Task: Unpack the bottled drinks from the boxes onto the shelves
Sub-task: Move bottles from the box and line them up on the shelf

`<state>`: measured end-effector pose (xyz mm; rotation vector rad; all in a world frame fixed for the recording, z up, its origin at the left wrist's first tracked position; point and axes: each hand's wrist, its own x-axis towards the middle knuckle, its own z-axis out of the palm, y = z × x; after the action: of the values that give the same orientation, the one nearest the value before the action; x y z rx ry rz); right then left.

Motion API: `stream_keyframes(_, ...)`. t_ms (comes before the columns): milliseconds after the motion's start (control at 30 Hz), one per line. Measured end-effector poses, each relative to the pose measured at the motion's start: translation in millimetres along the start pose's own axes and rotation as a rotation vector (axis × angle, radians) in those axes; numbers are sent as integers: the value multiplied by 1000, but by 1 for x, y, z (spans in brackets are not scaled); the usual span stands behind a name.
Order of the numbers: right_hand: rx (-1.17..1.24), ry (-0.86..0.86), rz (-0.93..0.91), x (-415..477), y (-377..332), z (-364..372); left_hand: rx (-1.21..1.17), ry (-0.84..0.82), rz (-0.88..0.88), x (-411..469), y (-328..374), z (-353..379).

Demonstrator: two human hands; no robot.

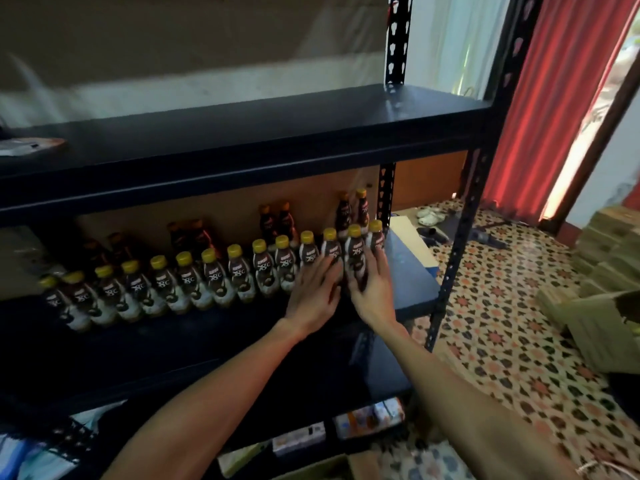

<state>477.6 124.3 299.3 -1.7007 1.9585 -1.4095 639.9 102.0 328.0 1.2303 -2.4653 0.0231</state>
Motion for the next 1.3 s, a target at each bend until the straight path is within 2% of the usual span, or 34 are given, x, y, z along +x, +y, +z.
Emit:
stream_keyframes(233,7,-71,31,-90,-51,82,49,-118,-12,-103,-70,7)
stream_keyframes(433,-34,-245,-26,-185,-69,142,-24,-94,-70,-211,-108,28)
stream_keyframes(567,-89,-412,12,-253,-55,161,-118,-222,-198,-277,-106,57)
stream_keyframes(833,-186,-704,177,-356,27,163,-237,-578,-375,-347,-81,135)
stream_keyframes(933,-197,-845,256,-381,65,158,-274,-658,-391,-366,-65,178)
stream_keyframes(1033,-293,-941,319,-404,106,157,-274,-811,-397,-387,-55,228)
stream_keyframes(1133,-394,-1053,371,-422,148,166,-283,-883,-400,-403,-54,280)
stream_keyframes(1300,-326,-1158,446,-449,237,223,-260,-979,-417,-427,-68,373)
